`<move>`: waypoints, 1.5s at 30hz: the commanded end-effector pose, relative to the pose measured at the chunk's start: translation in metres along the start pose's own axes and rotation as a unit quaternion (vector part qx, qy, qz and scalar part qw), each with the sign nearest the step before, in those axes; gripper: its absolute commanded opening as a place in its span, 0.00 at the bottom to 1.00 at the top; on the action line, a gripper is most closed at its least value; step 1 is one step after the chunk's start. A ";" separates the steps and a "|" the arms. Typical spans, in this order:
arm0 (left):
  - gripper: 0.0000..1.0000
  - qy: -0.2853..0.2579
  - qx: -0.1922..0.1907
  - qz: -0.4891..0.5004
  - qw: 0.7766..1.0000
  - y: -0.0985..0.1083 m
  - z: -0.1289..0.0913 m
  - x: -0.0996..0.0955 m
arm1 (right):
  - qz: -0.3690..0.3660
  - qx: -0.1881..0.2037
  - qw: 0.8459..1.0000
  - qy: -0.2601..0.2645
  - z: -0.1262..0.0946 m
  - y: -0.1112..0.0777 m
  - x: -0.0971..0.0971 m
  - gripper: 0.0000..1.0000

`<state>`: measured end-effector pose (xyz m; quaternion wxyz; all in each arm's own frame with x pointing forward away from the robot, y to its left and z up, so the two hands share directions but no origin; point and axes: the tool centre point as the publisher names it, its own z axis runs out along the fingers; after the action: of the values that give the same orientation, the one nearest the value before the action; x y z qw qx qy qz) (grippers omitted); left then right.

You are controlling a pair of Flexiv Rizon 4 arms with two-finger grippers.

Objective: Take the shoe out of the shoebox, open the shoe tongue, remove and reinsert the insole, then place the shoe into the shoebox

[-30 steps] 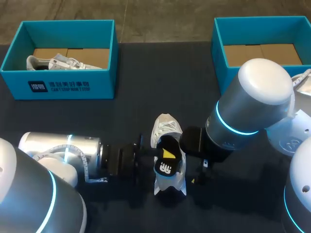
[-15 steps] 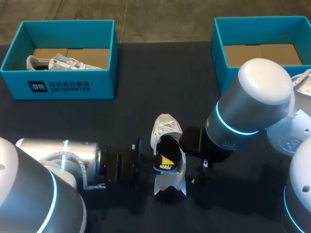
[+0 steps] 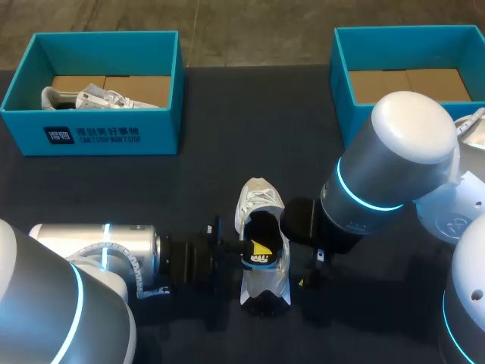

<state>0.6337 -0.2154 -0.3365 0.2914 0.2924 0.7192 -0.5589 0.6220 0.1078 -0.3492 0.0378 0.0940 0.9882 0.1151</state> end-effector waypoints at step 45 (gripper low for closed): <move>0.25 -0.011 -0.032 -0.015 0.999 -0.027 -0.010 -0.010 | -0.001 -0.002 1.000 0.000 0.000 -0.002 0.001 1.00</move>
<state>0.6264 -0.2148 -0.3146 0.2991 0.2680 0.7341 -0.5475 0.6221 0.1078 -0.3491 0.0378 0.0939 0.9882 0.1151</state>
